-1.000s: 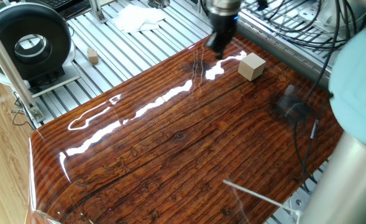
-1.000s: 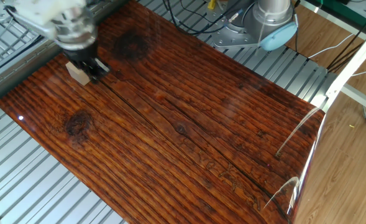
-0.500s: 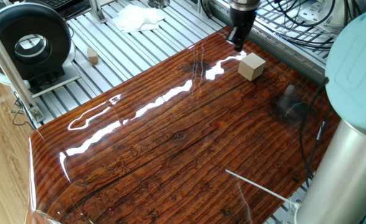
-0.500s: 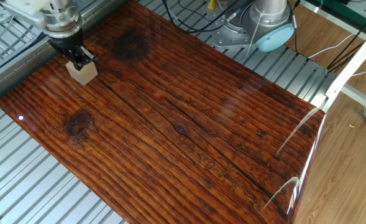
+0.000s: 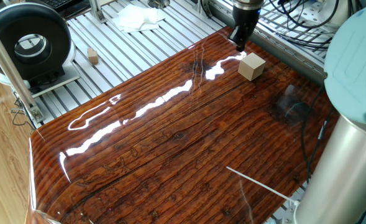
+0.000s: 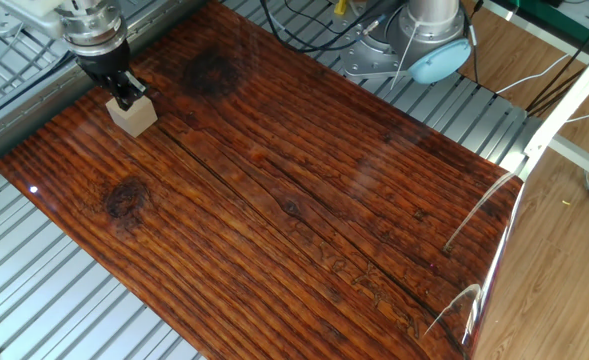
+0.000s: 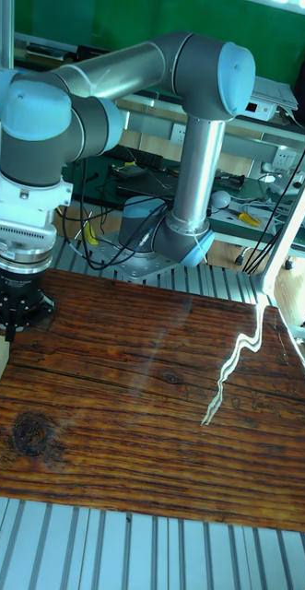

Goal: Hold a small block with the gripper and sweep it from left to right on the table

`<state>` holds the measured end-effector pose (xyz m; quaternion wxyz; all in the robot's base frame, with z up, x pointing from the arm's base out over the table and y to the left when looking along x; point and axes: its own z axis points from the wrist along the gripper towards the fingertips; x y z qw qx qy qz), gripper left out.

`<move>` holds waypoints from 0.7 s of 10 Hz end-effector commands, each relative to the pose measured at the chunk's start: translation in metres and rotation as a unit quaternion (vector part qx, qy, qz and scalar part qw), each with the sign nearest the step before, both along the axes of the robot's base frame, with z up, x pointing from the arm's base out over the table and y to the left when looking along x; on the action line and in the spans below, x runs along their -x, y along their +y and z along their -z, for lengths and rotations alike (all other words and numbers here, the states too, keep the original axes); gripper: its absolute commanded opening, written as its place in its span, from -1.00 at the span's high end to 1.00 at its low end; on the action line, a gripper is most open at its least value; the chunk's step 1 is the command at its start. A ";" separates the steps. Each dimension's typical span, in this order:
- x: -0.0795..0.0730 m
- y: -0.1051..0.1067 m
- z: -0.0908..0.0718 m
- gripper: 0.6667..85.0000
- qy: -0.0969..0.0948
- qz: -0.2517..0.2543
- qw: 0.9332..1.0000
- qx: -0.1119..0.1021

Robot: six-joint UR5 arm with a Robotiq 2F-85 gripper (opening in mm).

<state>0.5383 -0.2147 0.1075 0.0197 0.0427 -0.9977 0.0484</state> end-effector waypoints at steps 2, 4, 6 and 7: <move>-0.001 -0.001 -0.001 0.99 -0.004 0.022 1.000 -0.002; 0.014 -0.015 0.020 0.91 -0.024 0.004 1.000 -0.011; 0.021 -0.025 0.035 0.53 -0.029 -0.010 0.999 -0.024; 0.025 -0.019 0.037 0.32 -0.030 -0.007 0.999 -0.043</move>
